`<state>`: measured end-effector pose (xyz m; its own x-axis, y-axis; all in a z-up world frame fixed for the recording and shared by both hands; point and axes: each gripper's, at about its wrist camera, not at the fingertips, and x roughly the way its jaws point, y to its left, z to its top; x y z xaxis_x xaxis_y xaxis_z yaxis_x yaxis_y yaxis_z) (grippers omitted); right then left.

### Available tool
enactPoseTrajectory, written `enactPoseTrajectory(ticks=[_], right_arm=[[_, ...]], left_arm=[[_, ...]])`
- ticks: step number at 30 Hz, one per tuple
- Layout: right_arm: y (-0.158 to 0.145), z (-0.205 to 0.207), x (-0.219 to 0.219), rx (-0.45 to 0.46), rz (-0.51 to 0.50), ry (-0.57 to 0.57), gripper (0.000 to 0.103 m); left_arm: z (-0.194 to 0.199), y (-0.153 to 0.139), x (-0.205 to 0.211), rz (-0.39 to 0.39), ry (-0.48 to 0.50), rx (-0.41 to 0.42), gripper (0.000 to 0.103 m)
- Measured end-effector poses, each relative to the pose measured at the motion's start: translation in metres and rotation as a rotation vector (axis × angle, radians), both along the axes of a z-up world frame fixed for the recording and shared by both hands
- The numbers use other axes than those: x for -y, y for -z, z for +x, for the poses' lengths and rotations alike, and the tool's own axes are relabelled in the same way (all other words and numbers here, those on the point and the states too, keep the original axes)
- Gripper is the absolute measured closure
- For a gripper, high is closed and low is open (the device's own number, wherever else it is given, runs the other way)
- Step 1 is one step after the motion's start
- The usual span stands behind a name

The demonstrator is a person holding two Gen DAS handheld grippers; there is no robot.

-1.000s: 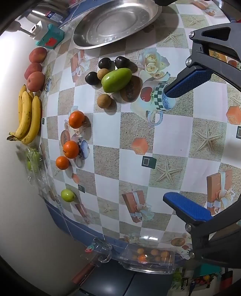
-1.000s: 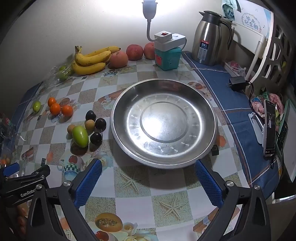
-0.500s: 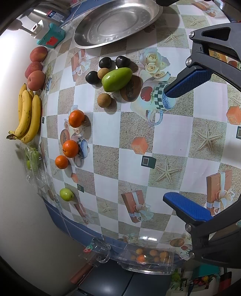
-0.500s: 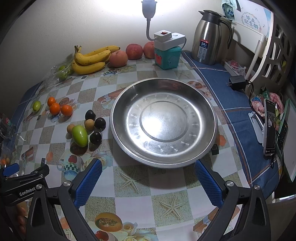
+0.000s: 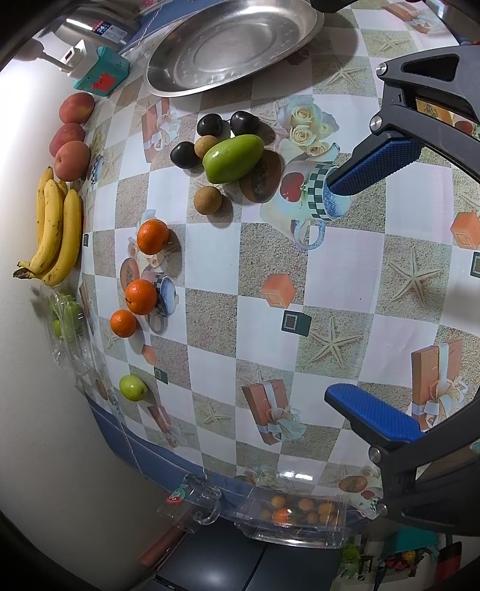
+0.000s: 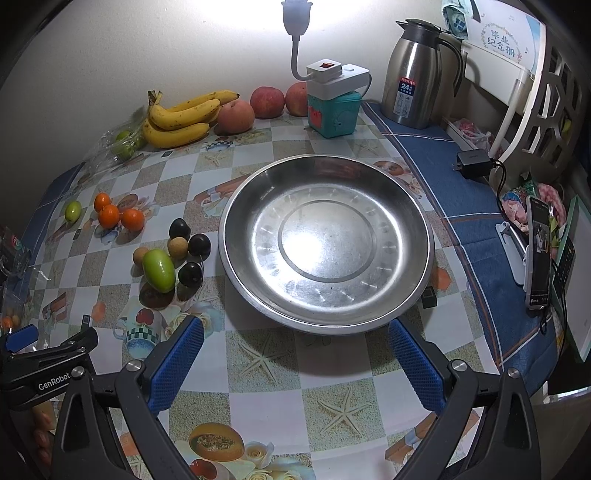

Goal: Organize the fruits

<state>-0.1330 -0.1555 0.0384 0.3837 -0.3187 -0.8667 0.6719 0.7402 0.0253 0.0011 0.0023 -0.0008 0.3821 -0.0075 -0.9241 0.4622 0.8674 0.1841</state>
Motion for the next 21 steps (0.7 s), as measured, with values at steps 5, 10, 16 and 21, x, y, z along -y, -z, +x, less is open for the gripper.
enactPoseTrajectory(ticks=[5, 10, 16, 21], right_arm=[[0.000, 0.002, -0.001, -0.008, -0.001, -0.005, 0.003], [0.001, 0.002, -0.002, -0.010, 0.003, -0.004, 0.003], [0.002, 0.001, 0.002, -0.004, 0.021, 0.000, 0.003], [0.000, 0.005, 0.003, 0.018, 0.044, -0.013, 0.003]], left_arm=[[0.000, 0.000, 0.001, -0.011, 0.003, -0.007, 0.000], [0.001, 0.002, 0.002, 0.005, 0.003, -0.032, 0.000], [0.008, 0.005, 0.006, 0.021, 0.006, -0.046, 0.000], [0.022, 0.000, 0.006, -0.018, -0.023, -0.043, 0.000]])
